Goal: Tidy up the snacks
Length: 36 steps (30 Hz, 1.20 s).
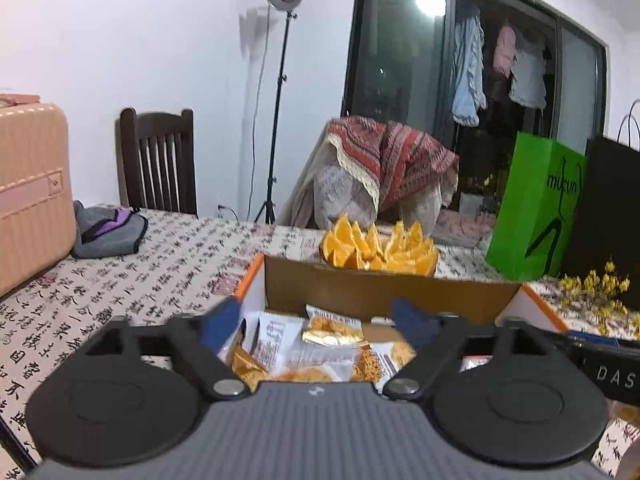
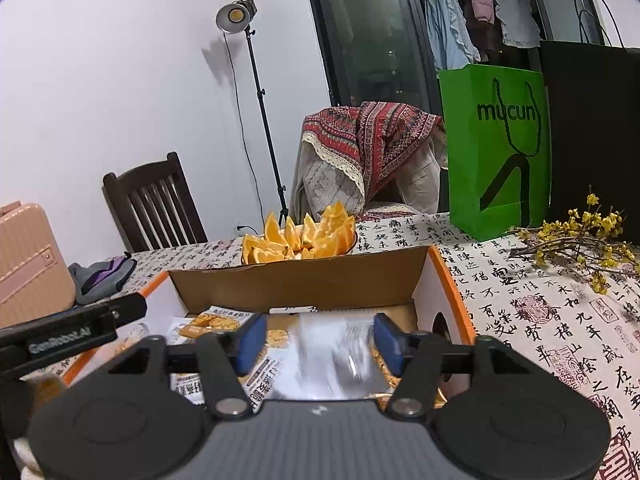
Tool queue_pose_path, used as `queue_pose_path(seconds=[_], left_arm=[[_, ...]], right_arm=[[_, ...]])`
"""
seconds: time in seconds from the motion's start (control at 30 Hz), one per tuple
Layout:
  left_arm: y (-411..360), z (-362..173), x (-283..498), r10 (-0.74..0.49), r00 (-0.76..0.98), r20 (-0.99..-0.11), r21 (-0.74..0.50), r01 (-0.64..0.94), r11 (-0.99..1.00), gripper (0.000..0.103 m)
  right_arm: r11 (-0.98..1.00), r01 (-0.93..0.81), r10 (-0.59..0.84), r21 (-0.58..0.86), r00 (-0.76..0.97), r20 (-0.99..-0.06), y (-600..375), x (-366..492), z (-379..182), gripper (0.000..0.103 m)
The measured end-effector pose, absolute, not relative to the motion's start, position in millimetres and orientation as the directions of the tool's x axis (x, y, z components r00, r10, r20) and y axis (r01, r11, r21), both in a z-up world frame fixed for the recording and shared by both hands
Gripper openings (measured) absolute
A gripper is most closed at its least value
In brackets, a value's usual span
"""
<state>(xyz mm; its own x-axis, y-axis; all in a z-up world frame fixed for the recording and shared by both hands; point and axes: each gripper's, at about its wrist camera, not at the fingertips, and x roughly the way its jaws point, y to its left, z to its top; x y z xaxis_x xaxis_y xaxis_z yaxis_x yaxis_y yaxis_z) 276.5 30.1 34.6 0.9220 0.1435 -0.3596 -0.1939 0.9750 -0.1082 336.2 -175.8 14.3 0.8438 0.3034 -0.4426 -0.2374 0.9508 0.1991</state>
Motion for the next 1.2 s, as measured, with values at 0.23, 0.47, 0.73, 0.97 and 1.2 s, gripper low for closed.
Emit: queue_pose_path(seconds=[0.23, 0.47, 0.73, 0.97, 1.2], left_arm=[[33.6, 40.3, 270.4, 0.156, 0.930, -0.334, -0.134, -0.211, 0.968, 0.103], [33.2, 40.1, 270.6, 0.158, 0.928, -0.336, -0.132, -0.213, 0.968, 0.103], [33.0, 41.3, 268.2, 0.153, 0.931, -0.331, -0.131, -0.206, 0.970, 0.103], [35.7, 43.9, 266.8, 0.119, 0.930, -0.347, -0.156, -0.183, 0.971, 0.103], [35.1, 52.8, 263.1, 0.103, 0.925, -0.365, -0.164, -0.173, 0.971, 0.103]], right_arm=[[0.947, -0.236, 0.311, 0.220, 0.848, -0.429, -179.5, 334.9, 14.5, 0.103], [0.949, -0.233, 0.304, 0.211, 0.851, -0.428, -178.4, 332.5, 14.6, 0.103], [0.950, -0.234, 0.304, 0.209, 0.852, -0.427, -178.1, 331.0, 15.4, 0.103], [0.951, -0.232, 0.300, 0.205, 0.855, -0.422, -179.3, 328.5, 18.0, 0.103], [0.953, -0.235, 0.295, 0.191, 0.861, -0.414, -180.7, 320.9, 25.8, 0.103]])
